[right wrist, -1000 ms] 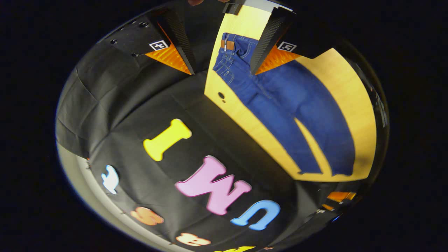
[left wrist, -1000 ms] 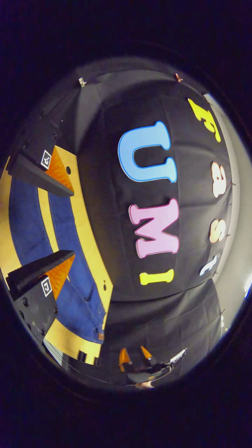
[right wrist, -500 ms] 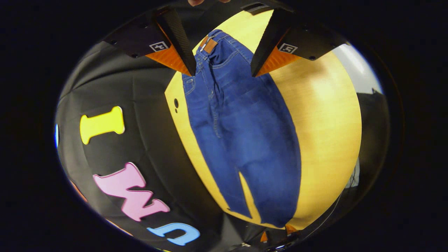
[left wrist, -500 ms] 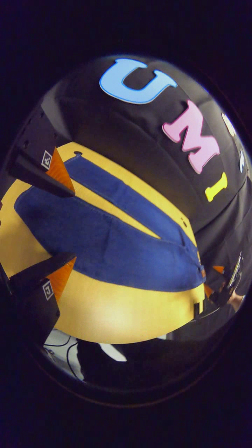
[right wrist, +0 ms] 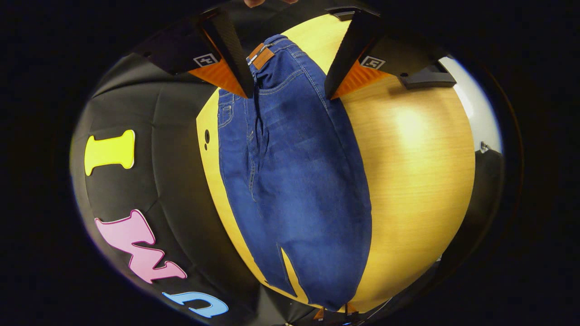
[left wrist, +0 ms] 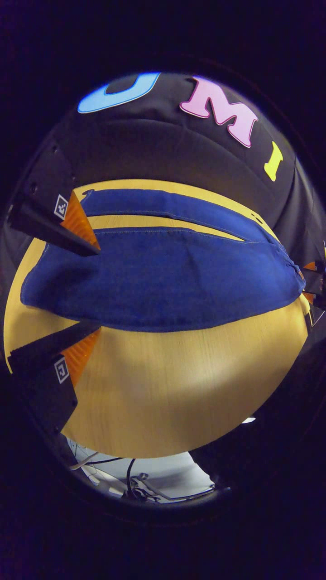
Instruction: Grasp the waist and the cuffs of the jeans and fold them to make the two legs overlap; first hold the waist and fold one-third of the jeans toward the cuffs, then hold the cuffs and fold the remaining one-third in the same direction to finish folding.
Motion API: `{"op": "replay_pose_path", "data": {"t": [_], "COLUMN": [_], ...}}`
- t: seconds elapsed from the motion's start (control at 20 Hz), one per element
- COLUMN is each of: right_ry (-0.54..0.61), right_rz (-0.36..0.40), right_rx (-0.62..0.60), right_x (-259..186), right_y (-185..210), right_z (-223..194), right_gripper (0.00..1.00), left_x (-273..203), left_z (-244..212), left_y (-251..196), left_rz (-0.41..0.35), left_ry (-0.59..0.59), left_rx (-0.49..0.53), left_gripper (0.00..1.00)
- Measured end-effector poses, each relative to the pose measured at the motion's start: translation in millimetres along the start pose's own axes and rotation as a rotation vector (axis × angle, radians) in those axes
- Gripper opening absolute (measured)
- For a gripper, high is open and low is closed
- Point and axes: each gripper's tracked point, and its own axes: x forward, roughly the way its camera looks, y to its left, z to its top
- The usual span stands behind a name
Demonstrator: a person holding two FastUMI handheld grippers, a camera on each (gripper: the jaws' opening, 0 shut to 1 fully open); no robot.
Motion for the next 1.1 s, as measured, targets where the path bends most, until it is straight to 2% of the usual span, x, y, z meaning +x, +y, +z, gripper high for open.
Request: {"op": "replay_pose_path", "data": {"t": [0.05,0.25,0.35,0.7,0.8,0.95,1.1], "right_ry": [0.012,0.024,0.034,0.015,0.008,0.01,0.031], "right_rz": [-0.003,0.031,0.033,-0.023,-0.06,-0.092,-0.091], "right_rx": [-0.02,-0.065,-0.087,-0.186,-0.239,-0.242,-0.218], "right_x": [-1,-1,-1,6,10,20,21], "right_y": [-3,2,2,-10,-22,-29,-26], "right_z": [-4,-11,-14,-11,-8,-8,-10], "right_gripper": [0.97,0.97,0.97,0.96,0.9,0.86,0.71], "left_x": [4,14,20,22,22,23,23], "left_z": [2,7,8,10,10,11,10], "left_y": [5,24,31,37,38,40,43], "left_rz": [0.01,0.044,0.051,0.05,0.053,0.055,0.065], "left_ry": [-0.005,-0.008,-0.011,-0.012,-0.012,-0.021,-0.021], "left_rx": [0.002,0.06,0.053,0.054,0.047,0.024,0.005], "left_gripper": [0.92,0.92,0.91,0.91,0.91,0.91,0.91]}}
